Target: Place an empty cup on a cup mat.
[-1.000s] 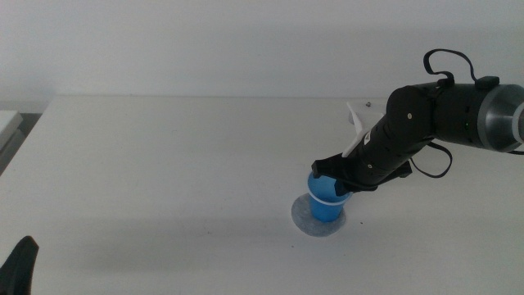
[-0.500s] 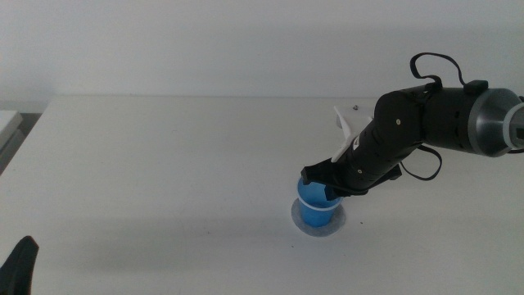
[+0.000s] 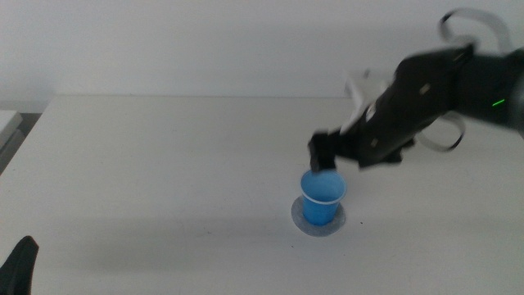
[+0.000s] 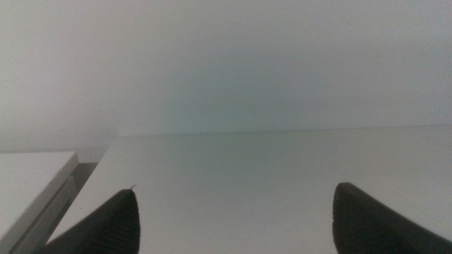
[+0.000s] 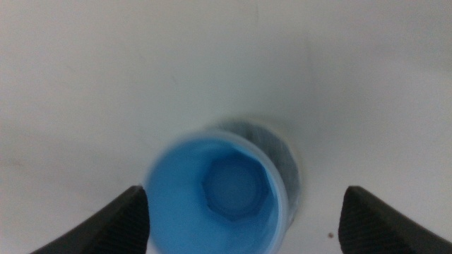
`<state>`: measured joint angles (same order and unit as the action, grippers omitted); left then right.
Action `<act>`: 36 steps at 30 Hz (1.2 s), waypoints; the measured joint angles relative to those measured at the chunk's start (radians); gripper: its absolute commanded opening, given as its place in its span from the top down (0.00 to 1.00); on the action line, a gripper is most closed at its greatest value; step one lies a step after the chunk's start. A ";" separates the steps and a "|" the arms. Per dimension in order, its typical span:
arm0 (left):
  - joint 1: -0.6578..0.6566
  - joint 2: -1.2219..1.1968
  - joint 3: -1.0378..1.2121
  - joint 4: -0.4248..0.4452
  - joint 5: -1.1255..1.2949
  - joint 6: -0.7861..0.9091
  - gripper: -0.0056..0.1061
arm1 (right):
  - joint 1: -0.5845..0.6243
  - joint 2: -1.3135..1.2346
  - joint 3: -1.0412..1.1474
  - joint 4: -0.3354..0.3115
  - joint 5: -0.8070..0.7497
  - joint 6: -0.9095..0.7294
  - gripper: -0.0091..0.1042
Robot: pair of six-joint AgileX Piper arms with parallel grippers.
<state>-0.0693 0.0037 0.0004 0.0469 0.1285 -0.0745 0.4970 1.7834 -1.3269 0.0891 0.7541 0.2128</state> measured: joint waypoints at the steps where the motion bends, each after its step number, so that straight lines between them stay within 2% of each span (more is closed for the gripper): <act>1: 0.000 0.000 0.000 0.000 0.000 0.000 0.11 | 0.000 -0.031 -0.009 -0.009 0.007 0.000 0.13; 7: 0.000 0.000 0.000 0.000 0.000 0.000 0.11 | -0.078 -0.250 -0.033 -0.037 0.050 -0.027 0.14; 14: 0.000 0.000 0.000 0.000 0.000 0.000 0.11 | -0.213 -0.667 0.132 -0.202 0.014 -0.021 0.14; 20: 0.000 0.000 0.000 0.000 0.000 0.000 0.11 | -0.263 -0.999 0.473 -0.276 -0.204 0.049 0.14; 22: 0.000 0.000 0.000 0.000 0.000 0.000 0.11 | -0.264 -1.072 0.588 -0.325 -0.297 0.055 0.14; 23: 0.000 0.000 0.000 0.000 0.000 0.000 0.11 | -0.266 -1.136 0.690 -0.383 -0.385 0.057 0.14; 25: 0.000 0.000 0.000 0.000 0.000 0.000 0.11 | -0.266 -1.188 0.778 -0.420 -0.483 0.059 0.14; 29: 0.000 0.000 0.000 0.000 0.000 0.000 0.11 | -0.266 -1.259 0.865 -0.438 -0.622 0.061 0.14; 36: 0.000 0.000 0.000 0.000 0.000 0.000 0.11 | -0.266 -1.322 0.881 -0.438 -0.665 0.063 0.14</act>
<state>-0.0693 0.0037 0.0004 0.0469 0.1285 -0.0745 0.2307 0.4615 -0.4457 -0.3491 0.0890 0.2759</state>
